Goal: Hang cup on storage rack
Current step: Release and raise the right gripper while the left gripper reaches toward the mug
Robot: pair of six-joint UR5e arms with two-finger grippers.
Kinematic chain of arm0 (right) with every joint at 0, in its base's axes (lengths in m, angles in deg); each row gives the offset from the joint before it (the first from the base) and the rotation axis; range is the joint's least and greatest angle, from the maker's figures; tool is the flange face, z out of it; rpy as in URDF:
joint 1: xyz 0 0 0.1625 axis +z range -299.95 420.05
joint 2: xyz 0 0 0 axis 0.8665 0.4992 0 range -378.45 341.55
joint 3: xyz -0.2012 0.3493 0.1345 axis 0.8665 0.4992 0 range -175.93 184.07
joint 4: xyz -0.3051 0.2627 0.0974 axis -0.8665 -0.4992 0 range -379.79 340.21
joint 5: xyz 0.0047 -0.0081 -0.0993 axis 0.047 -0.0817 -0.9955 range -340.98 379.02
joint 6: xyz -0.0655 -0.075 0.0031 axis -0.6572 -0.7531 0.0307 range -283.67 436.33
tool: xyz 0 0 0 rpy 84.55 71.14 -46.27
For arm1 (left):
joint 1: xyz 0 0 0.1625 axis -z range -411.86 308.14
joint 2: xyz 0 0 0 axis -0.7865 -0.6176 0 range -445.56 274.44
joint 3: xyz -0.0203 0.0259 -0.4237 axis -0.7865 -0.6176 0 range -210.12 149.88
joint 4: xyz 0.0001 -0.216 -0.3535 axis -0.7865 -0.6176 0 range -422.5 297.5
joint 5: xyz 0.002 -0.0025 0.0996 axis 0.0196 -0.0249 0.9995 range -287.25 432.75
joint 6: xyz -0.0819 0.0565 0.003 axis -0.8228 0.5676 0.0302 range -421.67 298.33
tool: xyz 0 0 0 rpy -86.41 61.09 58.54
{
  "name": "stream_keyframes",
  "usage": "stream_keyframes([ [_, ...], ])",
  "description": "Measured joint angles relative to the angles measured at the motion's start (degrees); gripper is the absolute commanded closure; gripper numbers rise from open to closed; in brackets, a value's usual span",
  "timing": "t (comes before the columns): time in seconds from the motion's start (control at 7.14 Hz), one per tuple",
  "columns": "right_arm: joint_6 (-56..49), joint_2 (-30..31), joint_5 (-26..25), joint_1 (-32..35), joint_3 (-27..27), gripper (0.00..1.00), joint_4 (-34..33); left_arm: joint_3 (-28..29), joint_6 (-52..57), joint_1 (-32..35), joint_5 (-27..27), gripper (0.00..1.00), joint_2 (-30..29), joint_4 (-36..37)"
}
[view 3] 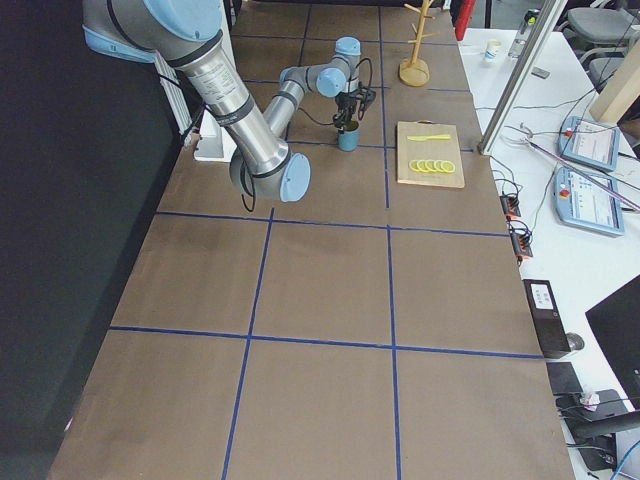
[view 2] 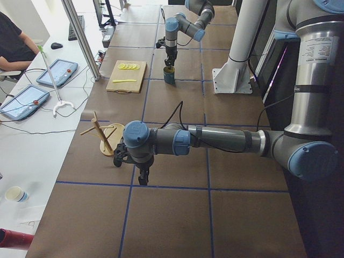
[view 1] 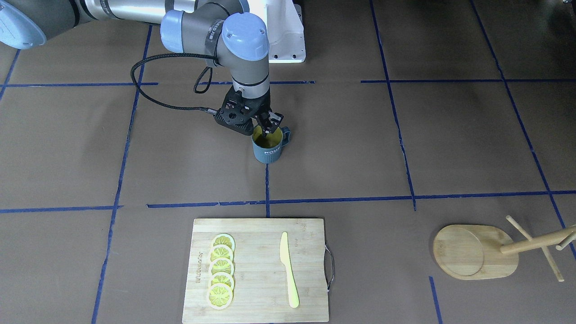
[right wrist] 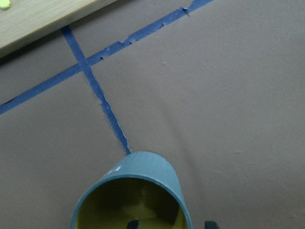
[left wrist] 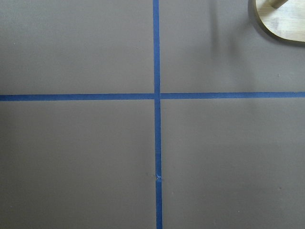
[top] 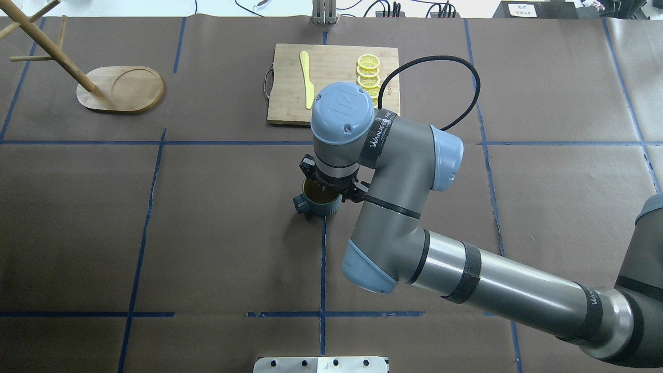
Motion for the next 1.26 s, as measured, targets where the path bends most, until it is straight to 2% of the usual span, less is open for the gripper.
stream_keyframes([
  [0.14,0.0,0.1,0.3,0.8,-1.3,0.00,-0.1,-2.3,0.2,0.0,0.0,0.00,0.2,0.0],
  [0.56,-1.9,3.8,4.1,7.1,-10.0,0.00,-0.5,-16.2,-0.5,-1.2,-0.4,0.00,1.3,0.4],
  [0.84,-8.4,8.4,7.5,13.0,-14.9,0.00,-0.6,-22.4,-5.6,-10.4,-0.7,0.00,-0.7,-0.1],
  [1.12,-19.2,14.6,12.8,20.6,-18.0,0.00,-0.6,-22.7,-8.5,-22.5,-0.5,0.00,-6.7,-1.7],
  [1.26,-25.8,17.8,14.9,24.0,-18.7,0.00,-0.6,-20.6,-8.9,-28.0,-0.2,0.00,-10.9,-3.7],
])
